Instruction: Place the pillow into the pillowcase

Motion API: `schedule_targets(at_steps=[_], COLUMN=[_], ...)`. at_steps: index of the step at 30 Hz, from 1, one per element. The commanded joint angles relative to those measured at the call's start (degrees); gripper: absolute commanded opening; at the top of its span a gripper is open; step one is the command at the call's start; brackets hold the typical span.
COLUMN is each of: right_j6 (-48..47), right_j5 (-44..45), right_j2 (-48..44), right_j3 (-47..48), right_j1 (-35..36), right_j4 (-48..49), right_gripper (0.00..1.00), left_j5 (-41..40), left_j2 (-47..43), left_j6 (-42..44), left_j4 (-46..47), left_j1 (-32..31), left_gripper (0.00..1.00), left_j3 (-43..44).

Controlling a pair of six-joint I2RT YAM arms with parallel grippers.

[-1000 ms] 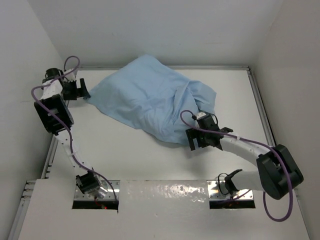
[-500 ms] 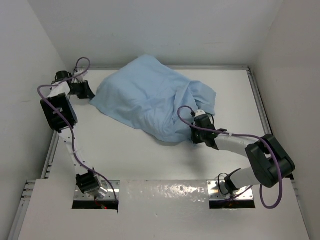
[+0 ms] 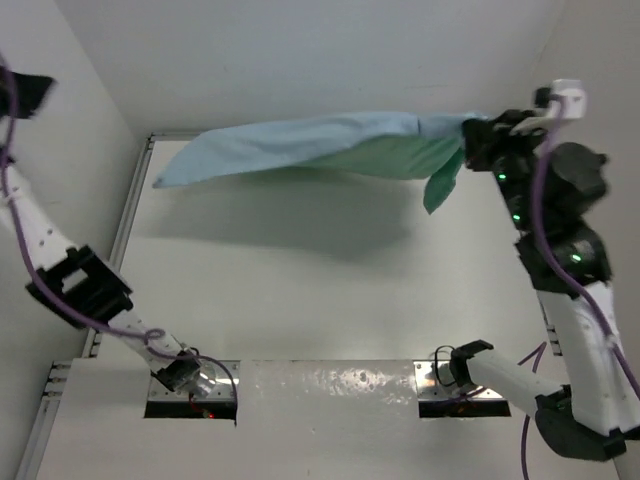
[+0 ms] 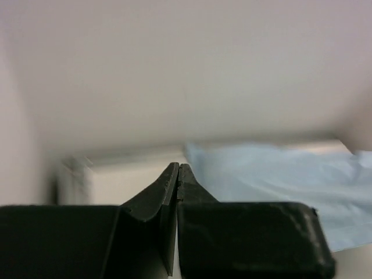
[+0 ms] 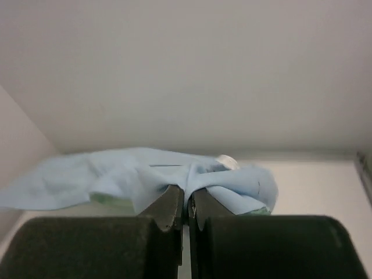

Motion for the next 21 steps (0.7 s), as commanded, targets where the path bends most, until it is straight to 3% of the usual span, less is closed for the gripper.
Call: schedule_targets(at_steps=[1,4,5,8,10,12,13,14,15,16,17,18,19,20,21], right_j6=[-6.6,-7.3,-7.4,-8.8,-8.2,-5.1,-3.7,-2.2,0.8,4.1,5.7,7.0,7.9,8.3,8.1], right_j5=[3.6,4.6,5.6,8.0,8.2,5.7,2.0,-0.5,-3.1,-8.0,-10.4,-11.6,-14.0,-14.2,-14.0], right_j2=[-1.2,-2.6,-4.4,-7.8,-8.5,-7.1,-6.4,-5.7,-3.6,-2.1,-0.5,3.1,5.1,6.9,10.8], right_j3=[14.4,23.4,24.2,25.3,25.4,25.6,23.7,21.9,19.9,16.0,14.3,12.9,12.8,13.3,15.6], right_j1=[0.0,0.0,0.0,0.0,0.0,0.0,0.0,0.0,0.0,0.0,0.0,0.0,0.0,0.1,0.1], right_j4=[-9.4,-11.8,-11.6,-11.6,-13.0,-14.4,-14.0,-12.6,-11.3,-8.0,-6.2,-4.5,-1.2,0.0,0.6], right_gripper=[0.00,0.00,0.00,0.00,0.00,0.00,0.00,0.00,0.00,0.00,0.00,0.00,0.00,0.00,0.00], left_j5=[7.4,10.0,10.7,13.6,16.4,29.3,32.1,31.8,31.9,31.5,30.9,30.6,30.5,31.7,32.1], left_j2=[-12.7,-15.3,-15.8,-16.4,-16.6,-17.2,-21.2,-25.2,-28.9,-28.6,-27.9,-26.5,-25.6,-24.4,-20.8], left_j6=[-22.8,-32.0,-36.6,-40.2,-41.2,-36.0,-30.0,-30.0,-29.4,-28.9,-30.1,-33.0,-44.5,-52.2,-61.1], left_j4=[28.1,35.0,36.7,37.4,39.0,38.4,37.3,41.0,46.8,47.0,47.8,56.4,65.3,86.7,96.6], left_j1=[9.5,15.9,17.0,18.3,16.3,8.7,-2.5,-6.1,-13.8,-16.9,-18.4,-20.6,-21.8,-22.9,-25.6], left_gripper=[0.00,0.00,0.00,0.00,0.00,0.00,0.19,0.33,0.43,0.52,0.53,0.54,0.54,0.54,0.54], left_j3=[5.4,9.0,9.7,10.6,10.2,10.4,7.9,-6.4,-11.3,-16.5,-19.0,-22.4,-29.8,-32.8,-35.0])
